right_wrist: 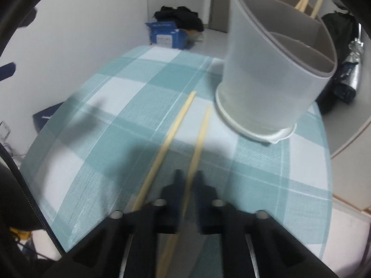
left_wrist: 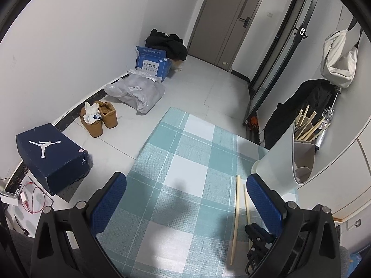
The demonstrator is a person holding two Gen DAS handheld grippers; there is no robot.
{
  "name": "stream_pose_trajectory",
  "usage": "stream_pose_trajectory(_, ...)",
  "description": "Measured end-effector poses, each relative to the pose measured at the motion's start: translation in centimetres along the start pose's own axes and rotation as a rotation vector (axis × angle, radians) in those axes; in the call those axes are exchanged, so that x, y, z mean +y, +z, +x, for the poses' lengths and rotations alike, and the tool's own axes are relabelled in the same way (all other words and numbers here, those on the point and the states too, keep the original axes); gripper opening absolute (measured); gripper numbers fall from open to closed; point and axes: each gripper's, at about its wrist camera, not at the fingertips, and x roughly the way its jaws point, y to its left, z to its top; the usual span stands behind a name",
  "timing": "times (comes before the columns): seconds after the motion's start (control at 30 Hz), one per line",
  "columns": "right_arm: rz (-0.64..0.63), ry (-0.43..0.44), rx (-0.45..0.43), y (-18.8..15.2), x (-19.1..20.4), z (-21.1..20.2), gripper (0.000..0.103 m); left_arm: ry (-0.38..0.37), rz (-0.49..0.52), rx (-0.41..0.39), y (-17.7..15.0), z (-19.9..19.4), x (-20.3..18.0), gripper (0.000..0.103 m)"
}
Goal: Organize utensils
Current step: 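Close the right tool on a wooden chopstick on the cloth, then close the left tool on the last chopstick while the right tool lifts its chopstick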
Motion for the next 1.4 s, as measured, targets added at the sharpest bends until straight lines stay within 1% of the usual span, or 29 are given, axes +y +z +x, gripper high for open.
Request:
stream_pose_trajectory(0.1,0.011,0.035,0.022,-0.3,-0.3,-0.4,0.006,0.002,0.016,-0.009,0.0,-0.1,-0.1,0.102)
stream_pose_trajectory(0.23,0.051,0.092,0.091,-1.2,-1.6,-1.4,0.005,0.001,0.023,-0.017,0.0,-0.4,-0.2,0.102)
stream_pose_trajectory(0.37,0.055,0.109,0.162,-3.3,-3.2,-3.0,0.005,-0.009,0.008,-0.017,0.2,-0.6,-0.1,0.102)
stream_pose_trajectory(0.53,0.039,0.107,0.221,-5.1,-4.4,-4.3,0.006,-0.015,0.007,-0.021,0.3,-0.8,-0.4,0.102)
stream_pose_trajectory(0.57,0.036,0.113,0.226,-5.3,-4.6,-4.4,0.009,-0.016,0.008,-0.02,0.3,-0.7,-0.5,0.102)
stream_pose_trajectory(0.63,0.024,0.104,0.233,-5.4,-4.9,-4.6,0.009,-0.018,0.009,-0.022,0.3,-0.7,-0.4,0.102)
stream_pose_trajectory(0.67,0.017,0.098,0.232,-5.2,-5.0,-4.6,0.012,-0.013,0.01,-0.02,0.3,-0.7,-0.4,0.102)
stream_pose_trajectory(0.7,0.01,0.093,0.226,-5.1,-5.0,-4.8,0.017,-0.007,0.009,-0.014,0.3,-0.5,-0.3,0.102)
stream_pose_trajectory(0.73,0.003,0.096,0.211,-4.7,-5.1,-5.0,0.02,-0.008,0.005,-0.011,0.2,-0.4,-0.2,0.102)
stream_pose_trajectory(0.8,-0.009,0.098,0.188,-4.2,-5.3,-5.6,0.03,-0.008,-0.005,-0.005,0.2,-0.3,0.1,0.102)
stream_pose_trajectory(0.83,-0.015,0.094,0.182,-3.5,-5.1,-5.2,0.031,-0.008,-0.009,-0.006,0.2,-0.2,0.2,0.102)
stream_pose_trajectory(0.93,-0.039,0.11,0.17,-1.8,-4.5,-4.0,0.031,-0.04,-0.033,-0.012,0.2,0.0,0.6,0.102)
stream_pose_trajectory(1.0,-0.063,0.103,0.169,-0.9,-4.0,-2.9,0.031,-0.038,-0.031,-0.005,0.1,0.2,0.5,0.102)
stream_pose_trajectory(1.03,-0.068,0.093,0.171,-0.5,-4.0,-2.4,0.031,-0.029,-0.023,0.002,0.1,0.5,0.5,0.102)
stream_pose_trajectory(1.17,-0.115,0.02,0.136,0.5,-3.4,-0.8,0.031,-0.001,0.011,0.032,-0.3,1.4,0.3,0.102)
stream_pose_trajectory(1.2,-0.124,0.018,0.144,0.7,-3.2,-0.4,0.03,0.003,0.014,0.036,-0.4,1.5,0.3,0.102)
stream_pose_trajectory(1.23,-0.12,0.029,0.129,0.7,-3.2,-0.4,0.028,0.002,0.016,0.048,-0.5,1.8,0.4,0.102)
stream_pose_trajectory(1.33,-0.089,0.084,0.125,0.5,-3.6,-0.4,0.013,0.019,0.022,0.077,-0.8,2.5,0.4,0.102)
stream_pose_trajectory(1.37,-0.078,0.088,0.122,0.5,-3.7,-0.4,0.005,0.018,0.023,0.088,-0.9,2.7,0.4,0.102)
stream_pose_trajectory(1.4,-0.067,0.094,0.117,0.4,-3.8,-0.5,0.004,0.014,0.026,0.103,-1.1,3.1,0.3,0.102)
